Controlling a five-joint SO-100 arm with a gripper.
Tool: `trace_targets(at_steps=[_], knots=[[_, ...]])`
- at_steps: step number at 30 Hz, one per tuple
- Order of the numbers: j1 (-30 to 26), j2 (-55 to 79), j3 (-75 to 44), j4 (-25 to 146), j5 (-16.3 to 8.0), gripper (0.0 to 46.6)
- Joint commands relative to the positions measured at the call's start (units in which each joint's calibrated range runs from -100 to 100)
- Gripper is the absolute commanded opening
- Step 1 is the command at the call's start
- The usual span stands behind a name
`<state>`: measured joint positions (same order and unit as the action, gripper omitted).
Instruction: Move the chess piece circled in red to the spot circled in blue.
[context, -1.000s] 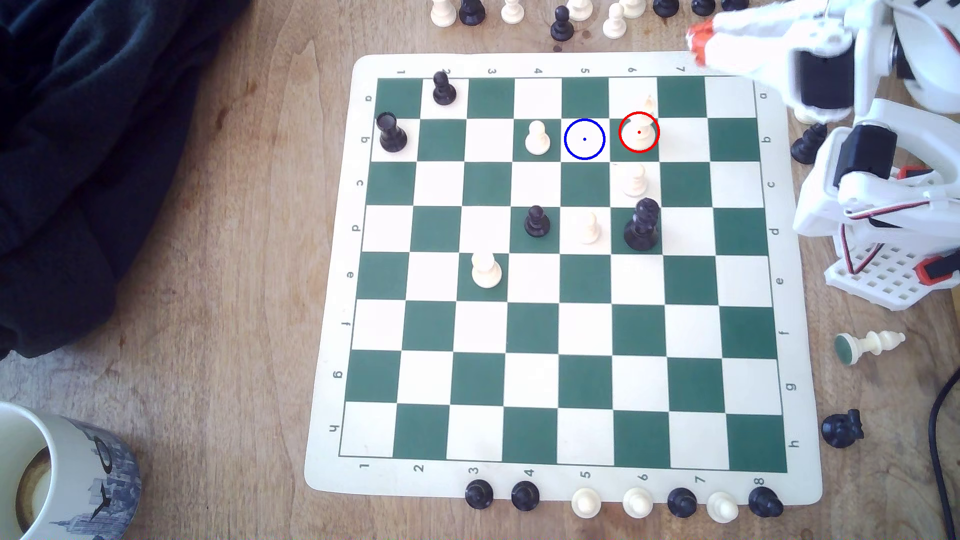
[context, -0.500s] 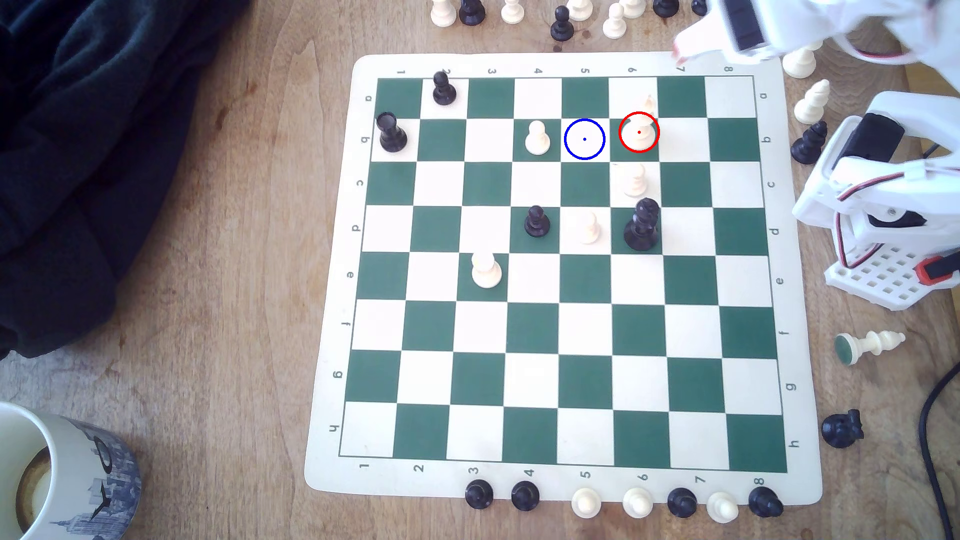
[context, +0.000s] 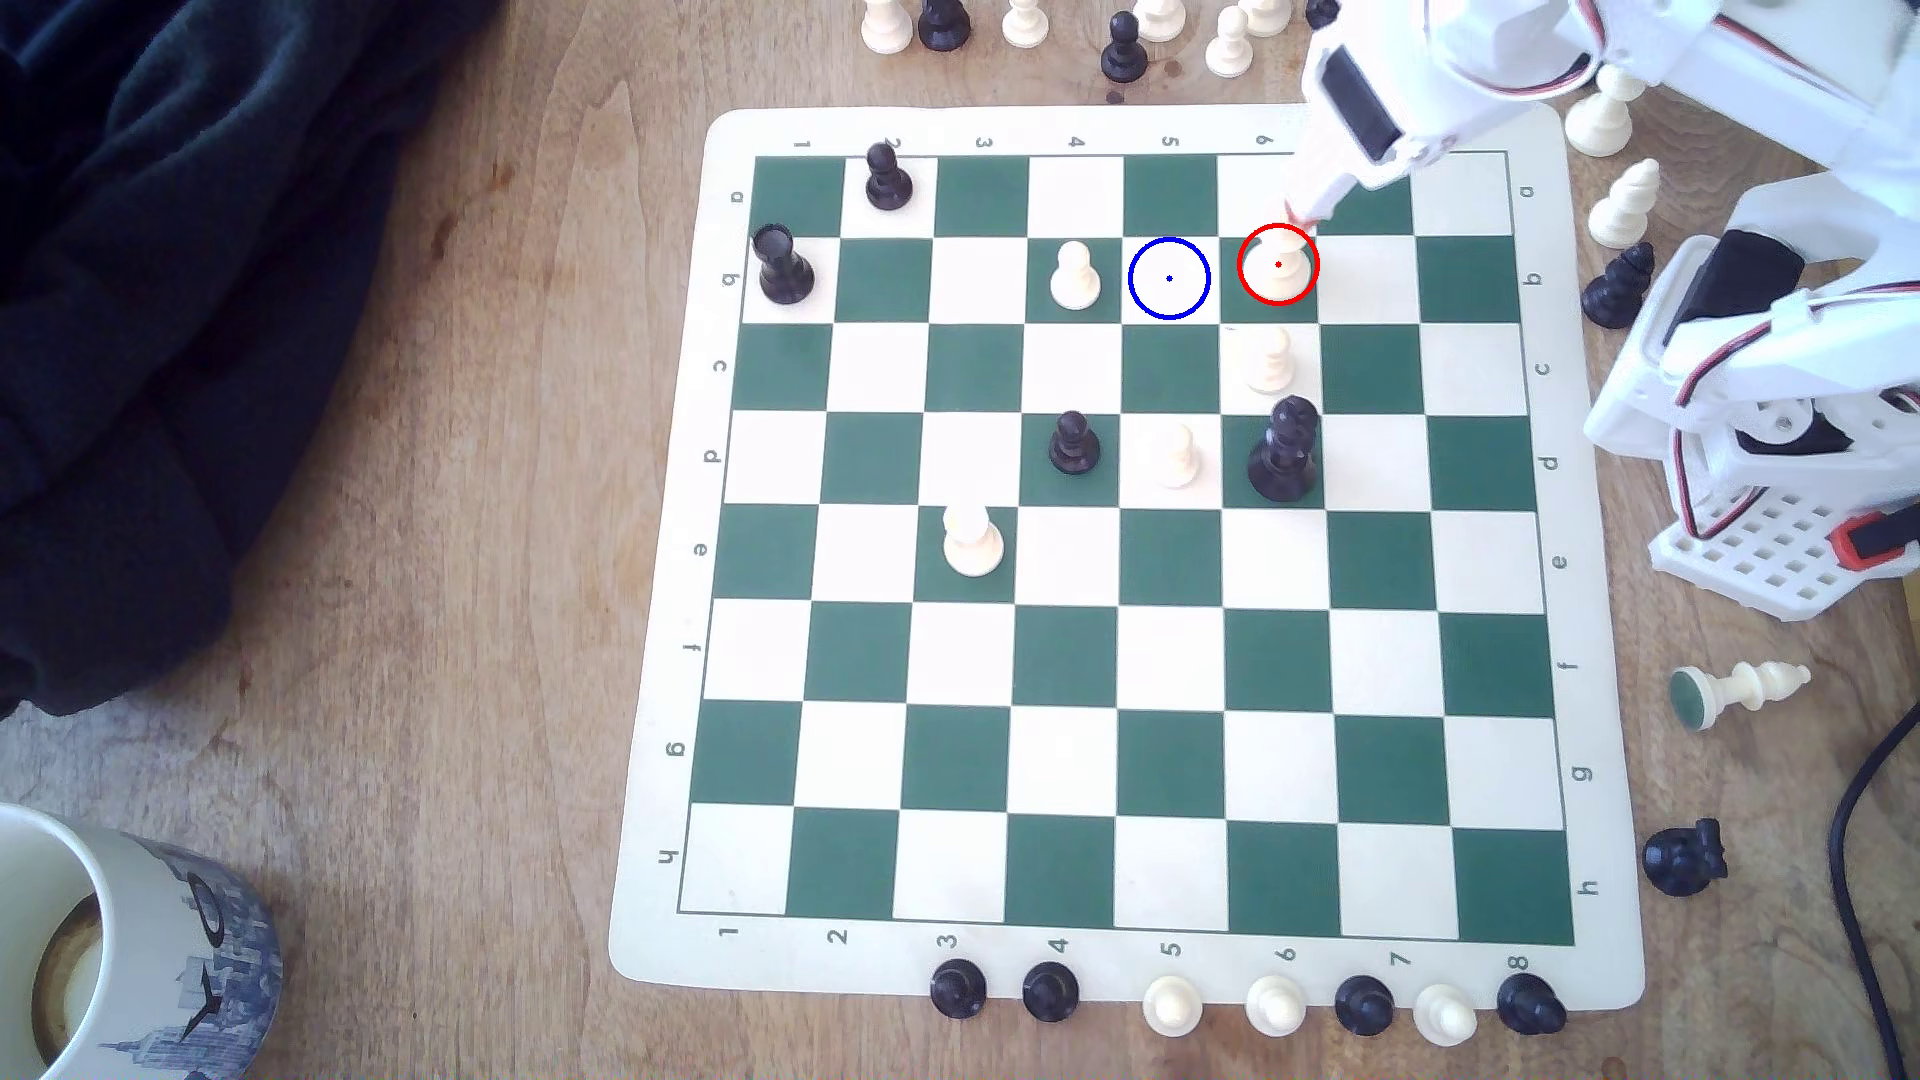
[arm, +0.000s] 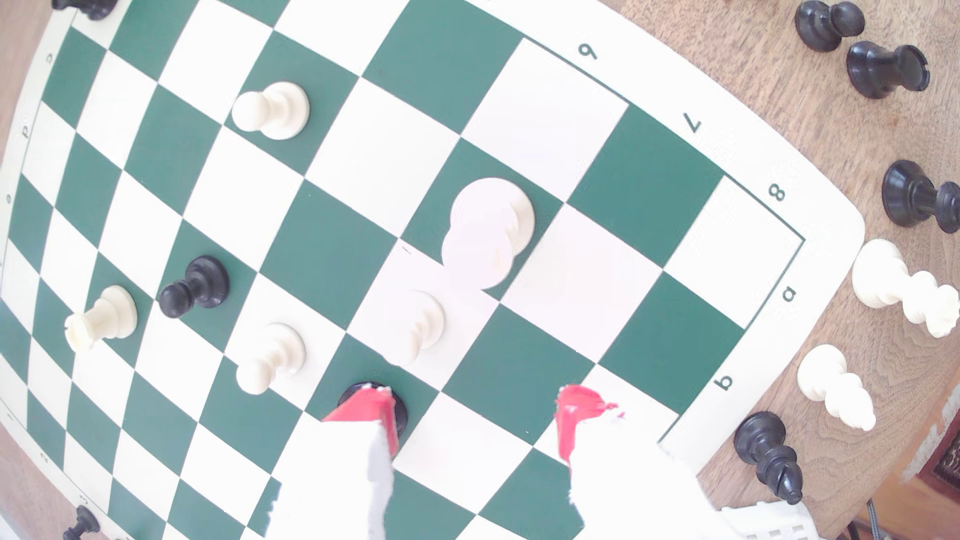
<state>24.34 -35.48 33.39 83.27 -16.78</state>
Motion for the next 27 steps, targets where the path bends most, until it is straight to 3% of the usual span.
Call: trace_targets(at_steps=[1,11,27], knots=[[-0.13,1.53,-1.48,-3.09,0.44,17.0],[-0.99,8.66,1.33,-4.97,2.0,15.4],[-1.15,14.6,4.32,-11.11,2.0,13.8]])
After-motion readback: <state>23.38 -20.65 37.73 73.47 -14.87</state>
